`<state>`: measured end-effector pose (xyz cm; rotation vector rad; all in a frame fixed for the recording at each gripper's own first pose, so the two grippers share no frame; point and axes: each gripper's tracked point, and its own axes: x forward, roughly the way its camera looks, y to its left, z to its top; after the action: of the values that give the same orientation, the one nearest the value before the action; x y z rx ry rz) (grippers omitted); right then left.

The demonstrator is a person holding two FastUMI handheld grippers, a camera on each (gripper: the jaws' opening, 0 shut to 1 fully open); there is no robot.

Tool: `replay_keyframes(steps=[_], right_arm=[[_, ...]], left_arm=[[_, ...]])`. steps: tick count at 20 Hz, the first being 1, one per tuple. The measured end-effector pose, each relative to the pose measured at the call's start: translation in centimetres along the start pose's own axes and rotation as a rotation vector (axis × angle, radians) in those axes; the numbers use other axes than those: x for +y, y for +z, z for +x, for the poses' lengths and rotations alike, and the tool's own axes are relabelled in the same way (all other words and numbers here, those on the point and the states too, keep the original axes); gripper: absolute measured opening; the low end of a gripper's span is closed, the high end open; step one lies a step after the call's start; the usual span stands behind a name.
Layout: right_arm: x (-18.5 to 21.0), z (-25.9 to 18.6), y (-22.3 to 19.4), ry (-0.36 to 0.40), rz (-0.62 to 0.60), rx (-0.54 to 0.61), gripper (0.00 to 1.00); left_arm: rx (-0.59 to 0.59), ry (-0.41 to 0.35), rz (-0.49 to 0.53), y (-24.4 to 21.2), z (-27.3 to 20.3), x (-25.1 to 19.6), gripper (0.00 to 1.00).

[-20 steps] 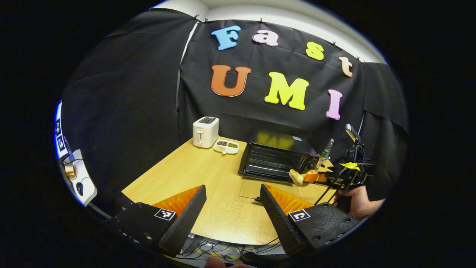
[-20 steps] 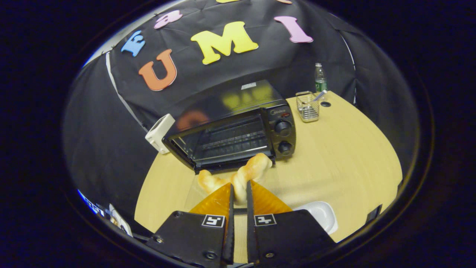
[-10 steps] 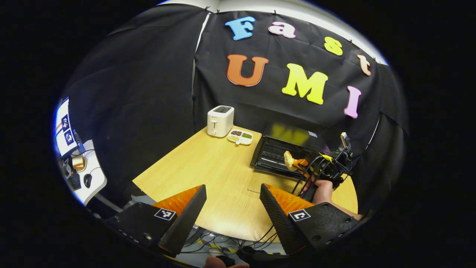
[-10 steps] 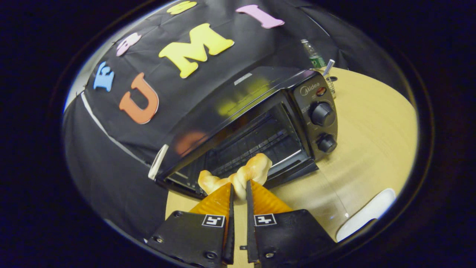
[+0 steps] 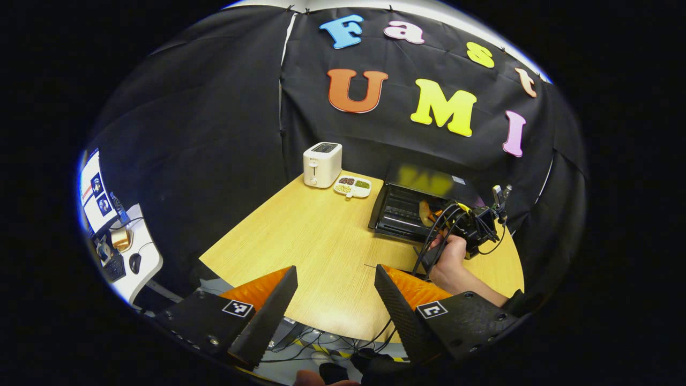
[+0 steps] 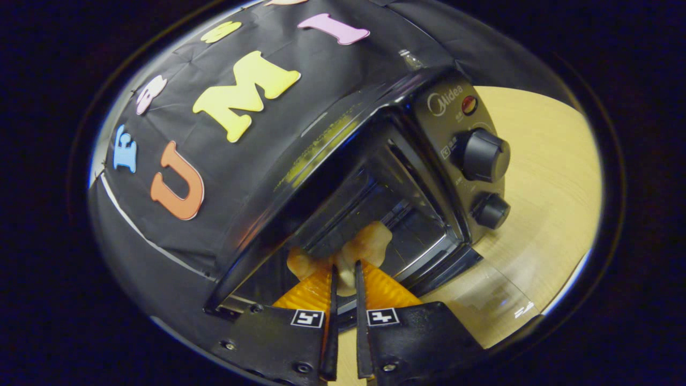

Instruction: Open the electric oven with the left hand, put the food in, and close the electric oven.

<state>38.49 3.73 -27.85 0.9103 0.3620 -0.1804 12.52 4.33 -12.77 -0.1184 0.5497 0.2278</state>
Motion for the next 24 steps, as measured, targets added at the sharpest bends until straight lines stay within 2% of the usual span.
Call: replay_keyframes(steps=[2, 6, 8, 12, 15, 18, 22, 24], right_arm=[[0.3, 0.0, -0.6, 0.027, -0.001, 0.022, 0.22], [-0.2, -1.5, 0.3, 0.007, -0.099, 0.006, 0.72], [-0.8, -3.2, 0.2, 0.000, -0.145, 0.010, 0.80], [-1.8, -8.6, -0.2, 0.018, -0.304, 0.055, 0.80], [-2.5, -13.7, 0.6, 0.031, -0.437, 0.045, 0.82], [-3.2, -18.6, 0.7, 0.038, -0.518, 0.038, 0.82], [-5.0, -24.0, 0.9, 0.009, -0.622, 0.056, 0.96], [-5.8, -26.3, 2.0, -0.016, -0.654, 0.035, 0.96]], left_arm=[[-0.005, -0.011, 0.005, 0.2, 0.1, -0.2, 0.95], [-0.025, -0.045, 0.019, 0.4, 0.9, -0.9, 0.95], [-0.050, -0.077, 0.026, 0.9, 0.7, -1.6, 0.95], [-0.065, -0.141, 0.066, -0.2, 1.5, -2.5, 0.95], [-0.075, -0.192, 0.055, -0.4, 1.7, -3.7, 0.95], [-0.084, -0.235, 0.078, -1.2, 1.9, -4.8, 0.95], [-0.062, -0.312, 0.121, -3.1, 2.5, -6.8, 0.95], [-0.039, -0.351, 0.135, -4.3, 3.1, -7.9, 0.95]])
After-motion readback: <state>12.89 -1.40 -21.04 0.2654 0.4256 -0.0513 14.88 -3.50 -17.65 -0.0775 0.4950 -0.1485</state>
